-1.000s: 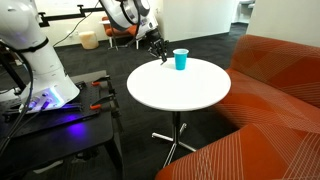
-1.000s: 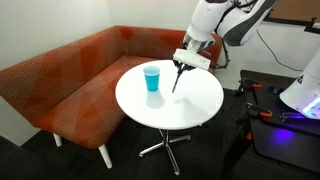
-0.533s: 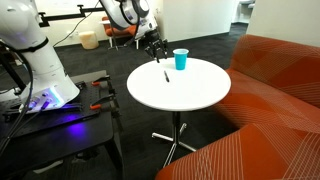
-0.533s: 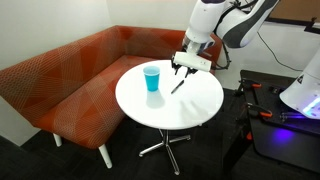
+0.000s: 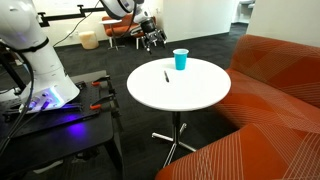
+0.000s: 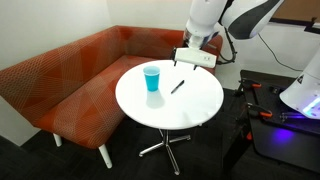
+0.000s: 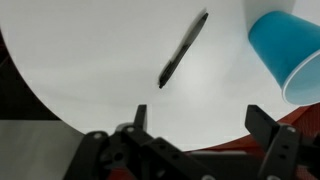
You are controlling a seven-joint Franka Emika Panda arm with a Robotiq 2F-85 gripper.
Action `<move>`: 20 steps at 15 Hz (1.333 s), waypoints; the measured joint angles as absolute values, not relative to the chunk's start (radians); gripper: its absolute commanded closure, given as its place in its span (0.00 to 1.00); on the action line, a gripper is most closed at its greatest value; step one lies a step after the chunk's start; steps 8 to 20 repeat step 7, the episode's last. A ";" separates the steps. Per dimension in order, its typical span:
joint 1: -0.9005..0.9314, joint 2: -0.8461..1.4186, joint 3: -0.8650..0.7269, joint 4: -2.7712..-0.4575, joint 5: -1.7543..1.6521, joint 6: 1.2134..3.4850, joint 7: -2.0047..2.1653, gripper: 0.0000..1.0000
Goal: Take the pen out of the cup and put it on the table
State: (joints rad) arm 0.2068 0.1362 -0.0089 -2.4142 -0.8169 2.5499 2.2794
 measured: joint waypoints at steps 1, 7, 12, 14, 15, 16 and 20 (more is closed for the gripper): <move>0.207 0.127 -0.001 -2.414 -0.818 2.539 2.279 0.00; 0.202 0.111 0.009 -2.413 -0.828 2.531 2.278 0.00; 0.202 0.111 0.009 -2.413 -0.828 2.531 2.278 0.00; 0.202 0.111 0.009 -2.413 -0.828 2.531 2.278 0.00; 0.202 0.111 0.009 -2.413 -0.828 2.531 2.278 0.00; 0.202 0.111 0.009 -2.413 -0.828 2.531 2.278 0.00; 0.202 0.111 0.009 -2.413 -0.828 2.531 2.278 0.00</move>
